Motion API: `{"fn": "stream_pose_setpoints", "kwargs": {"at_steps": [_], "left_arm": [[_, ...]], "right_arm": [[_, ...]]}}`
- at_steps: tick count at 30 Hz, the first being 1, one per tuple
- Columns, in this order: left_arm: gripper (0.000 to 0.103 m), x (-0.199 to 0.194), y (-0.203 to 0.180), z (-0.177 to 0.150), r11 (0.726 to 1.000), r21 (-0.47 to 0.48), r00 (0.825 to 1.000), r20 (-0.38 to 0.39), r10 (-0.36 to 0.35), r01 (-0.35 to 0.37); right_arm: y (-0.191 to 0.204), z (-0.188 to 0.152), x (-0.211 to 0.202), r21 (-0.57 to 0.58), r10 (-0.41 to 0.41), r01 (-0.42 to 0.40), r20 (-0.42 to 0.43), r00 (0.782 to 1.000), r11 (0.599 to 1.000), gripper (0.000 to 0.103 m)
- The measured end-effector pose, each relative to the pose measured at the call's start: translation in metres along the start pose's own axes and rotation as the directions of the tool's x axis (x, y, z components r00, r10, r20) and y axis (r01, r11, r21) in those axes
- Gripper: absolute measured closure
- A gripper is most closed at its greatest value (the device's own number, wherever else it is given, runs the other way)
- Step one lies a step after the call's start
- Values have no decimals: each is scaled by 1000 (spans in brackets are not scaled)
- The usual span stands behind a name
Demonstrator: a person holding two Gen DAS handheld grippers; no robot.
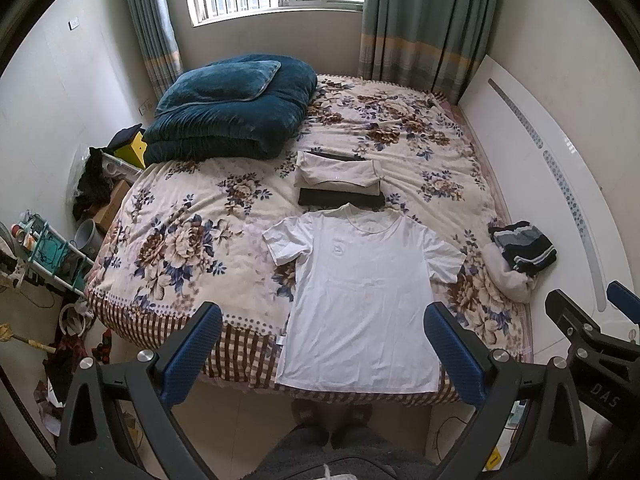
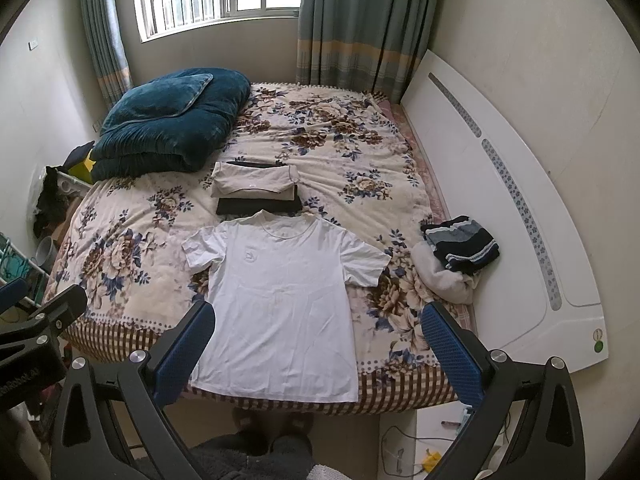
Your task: Fold small clothes
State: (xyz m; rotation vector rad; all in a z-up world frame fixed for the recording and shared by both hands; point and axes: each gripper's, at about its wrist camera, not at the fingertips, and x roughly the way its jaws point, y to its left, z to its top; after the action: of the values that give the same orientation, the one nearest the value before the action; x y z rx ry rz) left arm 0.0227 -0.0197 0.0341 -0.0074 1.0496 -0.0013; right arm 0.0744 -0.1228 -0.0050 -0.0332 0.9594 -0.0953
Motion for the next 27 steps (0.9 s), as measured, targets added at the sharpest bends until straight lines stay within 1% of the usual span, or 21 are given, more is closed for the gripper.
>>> {"fn": "stream_pose_setpoints", "kwargs": {"at_steps": [3, 4, 6, 8, 10, 12, 13, 14, 16, 19, 20, 21, 22, 23, 24, 25, 26, 27], "left_arm": [[0, 2, 1, -1, 1000, 1, 1000, -1, 0, 0], [0, 2, -2, 5, 1000, 1, 1000, -2, -2, 2], [0, 3, -1, 3, 1000, 0, 1000, 8, 5, -5], [0, 12, -4, 16, 999, -2, 998, 45, 41, -41], [0, 28, -3, 28, 998, -6, 994, 90, 62, -61], [0, 53, -3, 39, 995, -5, 989, 111, 98, -98], [0, 71, -4, 45, 993, -2, 986, 124, 115, -116], [0, 91, 3, 44, 992, 0, 985, 118, 126, -127], [0, 135, 2, 49, 992, 7, 987, 97, 126, -128], [0, 203, -6, 51, 990, 16, 990, 43, 137, -138], [0, 224, -9, 49, 989, 19, 989, 21, 149, -150], [0, 253, -14, 47, 987, 19, 987, -10, 159, -159], [0, 272, -18, 44, 986, 19, 986, -29, 164, -163], [0, 300, -25, 41, 984, 21, 982, -59, 180, -179], [0, 314, -26, 36, 982, 22, 979, -73, 189, -188], [0, 342, -34, 33, 979, 26, 974, -95, 205, -204], [0, 359, -37, 29, 974, 33, 968, -110, 225, -223], [0, 388, -44, 25, 970, 39, 961, -134, 243, -240]], "right_arm": [[0, 2, 0, 0, 1, -1, -2, 1000, 1000, 0], [0, -1, 0, 1, 0, 0, 0, 1000, 1000, 0], [0, -1, 0, 3, 0, 0, -1, 1000, 1000, 0], [2, 2, 7, 19, 0, 0, -4, 1000, 1000, 0], [6, 7, 19, 46, 12, -12, -4, 1000, 999, 0], [1, 10, 47, 93, 12, -10, -23, 1000, 996, 0], [-5, 10, 62, 119, 8, -5, -27, 1000, 993, 0], [-13, 9, 85, 151, -17, 24, -45, 999, 988, 0], [-28, 7, 121, 204, -49, 62, -68, 996, 977, 0], [-60, -1, 193, 300, -81, 113, -119, 990, 947, 0], [-73, -7, 224, 329, -99, 139, -137, 986, 934, 0], [-85, -13, 246, 348, -115, 161, -152, 982, 924, 0], [-99, -19, 278, 374, -129, 192, -186, 974, 908, 0], [-112, -26, 305, 397, -124, 201, -212, 969, 896, 0], [-124, -33, 335, 418, -113, 209, -242, 964, 884, 0], [-133, -40, 357, 431, -108, 217, -265, 958, 876, 0], [-148, -49, 394, 455, -81, 217, -300, 950, 863, 0], [-157, -56, 421, 471, -61, 216, -323, 944, 855, 0]]}}
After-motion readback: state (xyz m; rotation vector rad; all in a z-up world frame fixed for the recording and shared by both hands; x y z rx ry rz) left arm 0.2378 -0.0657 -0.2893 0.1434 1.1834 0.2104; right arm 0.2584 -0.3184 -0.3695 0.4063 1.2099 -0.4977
